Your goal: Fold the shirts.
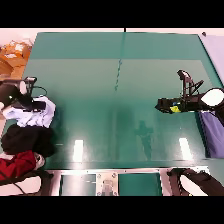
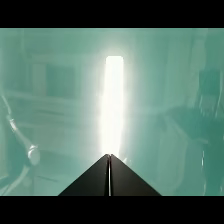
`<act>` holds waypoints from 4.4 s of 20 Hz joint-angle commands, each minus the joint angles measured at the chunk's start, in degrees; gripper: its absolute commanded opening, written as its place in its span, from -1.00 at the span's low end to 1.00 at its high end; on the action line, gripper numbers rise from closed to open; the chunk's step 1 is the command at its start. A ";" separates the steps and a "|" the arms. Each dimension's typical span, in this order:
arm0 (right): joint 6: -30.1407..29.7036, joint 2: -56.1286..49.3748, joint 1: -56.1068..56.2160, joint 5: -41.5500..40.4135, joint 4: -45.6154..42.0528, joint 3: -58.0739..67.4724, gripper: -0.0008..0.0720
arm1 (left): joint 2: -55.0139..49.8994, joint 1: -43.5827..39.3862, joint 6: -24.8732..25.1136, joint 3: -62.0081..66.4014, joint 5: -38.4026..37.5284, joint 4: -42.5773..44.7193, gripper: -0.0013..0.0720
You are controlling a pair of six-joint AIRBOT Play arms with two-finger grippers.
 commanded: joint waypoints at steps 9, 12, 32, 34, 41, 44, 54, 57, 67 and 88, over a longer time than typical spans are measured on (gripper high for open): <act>-0.68 0.02 -2.56 -0.50 1.97 6.91 -0.93 | 6.58 -32.98 -0.52 36.09 -11.67 -15.04 -0.90; -0.66 0.02 -3.37 -0.50 1.99 9.07 -0.93 | 4.17 -43.47 -1.75 33.27 -5.35 -19.80 -0.90; -0.42 -4.57 15.67 -3.72 14.69 -6.64 0.50 | -0.85 -8.74 4.92 1.33 -16.20 -31.32 0.99; -0.55 -8.76 18.78 -7.89 20.13 -6.58 0.50 | -0.90 -8.87 6.60 -5.64 -8.61 -36.85 0.99; -3.63 -16.59 24.24 -8.68 27.56 -3.72 0.50 | -5.29 -8.87 13.16 -11.04 9.01 -55.28 0.99; -3.61 -17.31 24.37 -8.72 28.20 -3.72 0.50 | -5.90 -8.85 14.86 -10.99 10.80 -56.57 -0.32; -10.47 -24.79 27.19 -15.21 40.96 -3.50 -0.86 | -5.70 -8.85 19.76 -10.97 5.73 -56.72 -0.90; -13.57 -23.34 24.09 -8.81 41.05 0.92 -0.94 | -1.09 -8.74 19.41 -10.47 5.79 -54.27 -0.90; -8.90 2.47 -15.19 4.00 41.05 35.82 -0.93 | 34.01 -8.74 8.52 29.83 5.09 -31.39 -0.90; -23.76 7.89 -17.25 -23.52 39.30 11.76 -0.93 | 10.62 -8.74 16.20 38.01 6.95 -33.53 -0.90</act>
